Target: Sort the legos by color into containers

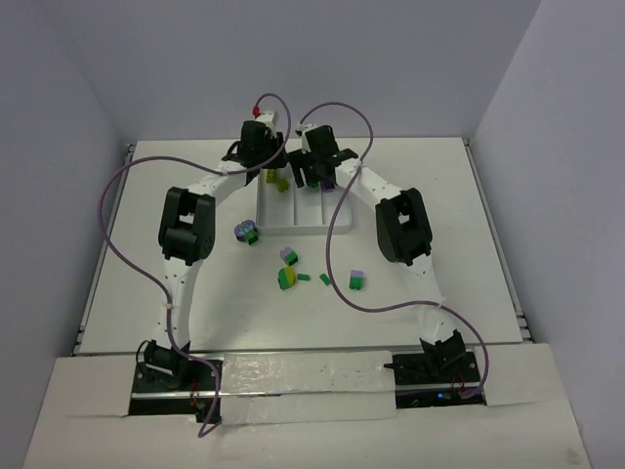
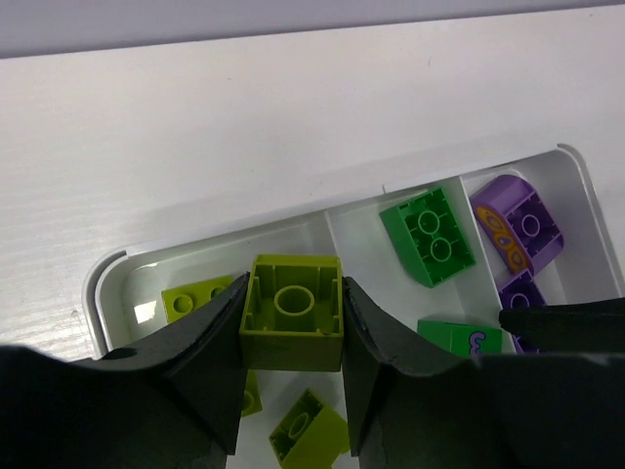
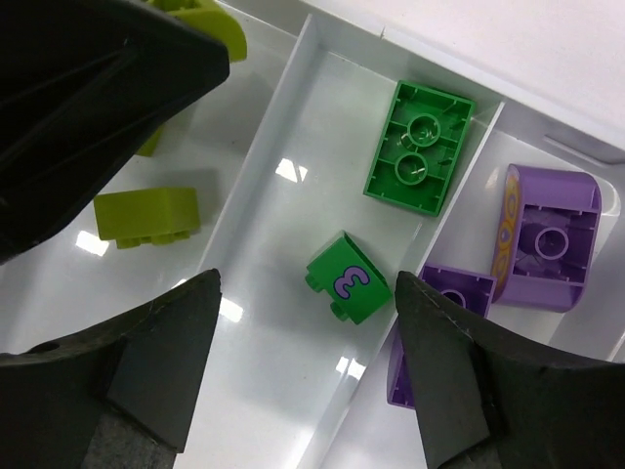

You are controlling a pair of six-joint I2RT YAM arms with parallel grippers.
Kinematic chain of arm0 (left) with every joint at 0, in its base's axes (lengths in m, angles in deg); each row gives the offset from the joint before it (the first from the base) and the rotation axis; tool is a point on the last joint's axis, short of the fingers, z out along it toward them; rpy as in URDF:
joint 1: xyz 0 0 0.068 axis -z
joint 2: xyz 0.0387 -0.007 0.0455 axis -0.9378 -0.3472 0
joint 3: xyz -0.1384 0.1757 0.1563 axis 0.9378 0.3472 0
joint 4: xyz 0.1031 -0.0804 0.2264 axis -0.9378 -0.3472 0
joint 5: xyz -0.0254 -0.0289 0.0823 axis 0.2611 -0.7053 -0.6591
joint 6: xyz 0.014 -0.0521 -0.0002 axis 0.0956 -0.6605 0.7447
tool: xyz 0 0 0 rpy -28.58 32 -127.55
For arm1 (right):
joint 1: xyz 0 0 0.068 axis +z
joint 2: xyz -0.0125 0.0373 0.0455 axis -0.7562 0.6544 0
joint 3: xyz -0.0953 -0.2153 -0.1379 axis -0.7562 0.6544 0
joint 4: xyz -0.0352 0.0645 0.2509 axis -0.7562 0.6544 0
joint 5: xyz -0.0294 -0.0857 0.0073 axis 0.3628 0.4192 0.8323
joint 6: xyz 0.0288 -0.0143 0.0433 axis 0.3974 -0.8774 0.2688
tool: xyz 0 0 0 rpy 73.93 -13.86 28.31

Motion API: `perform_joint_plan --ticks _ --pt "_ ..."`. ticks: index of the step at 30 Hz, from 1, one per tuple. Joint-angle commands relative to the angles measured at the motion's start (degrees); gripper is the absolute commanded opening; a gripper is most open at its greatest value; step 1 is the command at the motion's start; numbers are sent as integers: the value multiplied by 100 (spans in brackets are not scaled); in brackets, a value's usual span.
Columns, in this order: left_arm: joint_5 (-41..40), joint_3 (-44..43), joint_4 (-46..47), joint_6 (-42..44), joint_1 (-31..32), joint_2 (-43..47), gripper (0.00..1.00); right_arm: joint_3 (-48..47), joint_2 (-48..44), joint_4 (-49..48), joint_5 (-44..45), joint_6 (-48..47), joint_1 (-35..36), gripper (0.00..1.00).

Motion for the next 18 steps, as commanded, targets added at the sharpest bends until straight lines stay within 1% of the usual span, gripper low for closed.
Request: perform_joint_plan --ticks 1,3,4,6,7,8,9,12,15,18 --pt "-150 -401 -146 -35 38 -59 49 -142 -298 7 22 -3 -45 80" --pt "-163 -417 -196 -1 38 4 55 -70 -460 24 -98 69 -37 82" --pt "-183 -412 -226 21 38 43 56 -40 -497 39 -131 82 -37 82" --pt "-214 -377 -292 70 38 122 63 24 -729 79 -182 155 -37 83" --pt "-227 -360 -325 87 36 199 72 50 -898 103 -197 185 -37 85" --pt "-234 -343 -369 104 29 275 77 104 -1049 143 -206 224 -37 87" --pt "-185 -326 -383 118 29 370 79 163 -1130 172 -214 246 -37 88" --pt "-151 -260 -442 102 12 609 80 365 -1568 181 -263 271 -37 88" --pt "224 32 -565 -73 -142 1438 75 979 -2147 21 -396 223 -37 89" --pt "456 519 -813 126 -313 2337 72 1460 -2613 17 -520 193 -28 89"
